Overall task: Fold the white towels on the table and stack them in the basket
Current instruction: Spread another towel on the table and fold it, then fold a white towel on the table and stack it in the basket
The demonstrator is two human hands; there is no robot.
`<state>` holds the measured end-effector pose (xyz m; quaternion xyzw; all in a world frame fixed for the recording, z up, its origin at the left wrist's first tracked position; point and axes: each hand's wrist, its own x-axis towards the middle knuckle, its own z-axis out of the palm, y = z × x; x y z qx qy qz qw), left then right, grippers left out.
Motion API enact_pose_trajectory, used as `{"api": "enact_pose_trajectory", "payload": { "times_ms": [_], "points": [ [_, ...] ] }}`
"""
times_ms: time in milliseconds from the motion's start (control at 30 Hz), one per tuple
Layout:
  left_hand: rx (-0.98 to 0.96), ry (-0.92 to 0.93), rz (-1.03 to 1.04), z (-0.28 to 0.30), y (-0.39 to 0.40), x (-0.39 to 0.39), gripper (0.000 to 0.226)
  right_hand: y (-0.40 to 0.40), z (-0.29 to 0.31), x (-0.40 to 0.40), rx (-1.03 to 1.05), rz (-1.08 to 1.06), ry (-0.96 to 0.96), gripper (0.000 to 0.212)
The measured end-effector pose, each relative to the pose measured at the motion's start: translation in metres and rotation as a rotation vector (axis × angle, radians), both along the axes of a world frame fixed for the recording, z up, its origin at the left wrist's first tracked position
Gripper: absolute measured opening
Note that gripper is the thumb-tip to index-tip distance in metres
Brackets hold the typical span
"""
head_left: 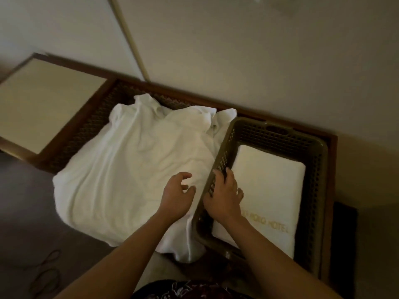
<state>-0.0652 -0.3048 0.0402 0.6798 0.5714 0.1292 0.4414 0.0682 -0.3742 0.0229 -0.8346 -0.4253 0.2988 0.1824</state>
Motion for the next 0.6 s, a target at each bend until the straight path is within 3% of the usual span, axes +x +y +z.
{"api": "enact_pose_trajectory", "payload": {
  "times_ms": [233, 367, 500, 600],
  "points": [
    [-0.039, -0.006, -0.027, -0.011, 0.102, -0.036, 0.03, 0.088, -0.01, -0.034, 0.063, -0.01, 0.035, 0.067],
    [0.03, 0.057, -0.234, -0.027, 0.176, -0.028, 0.032, 0.127, -0.022, -0.043, 0.02, -0.141, 0.013, 0.066],
    [0.206, 0.151, -0.58, -0.047, 0.27, -0.002, 0.041, 0.175, -0.025, -0.057, -0.031, -0.349, -0.013, 0.061],
    [0.265, 0.488, -0.837, -0.061, 0.318, 0.023, 0.061, 0.203, -0.027, -0.064, -0.085, -0.469, -0.003, 0.062]
  ]
}}
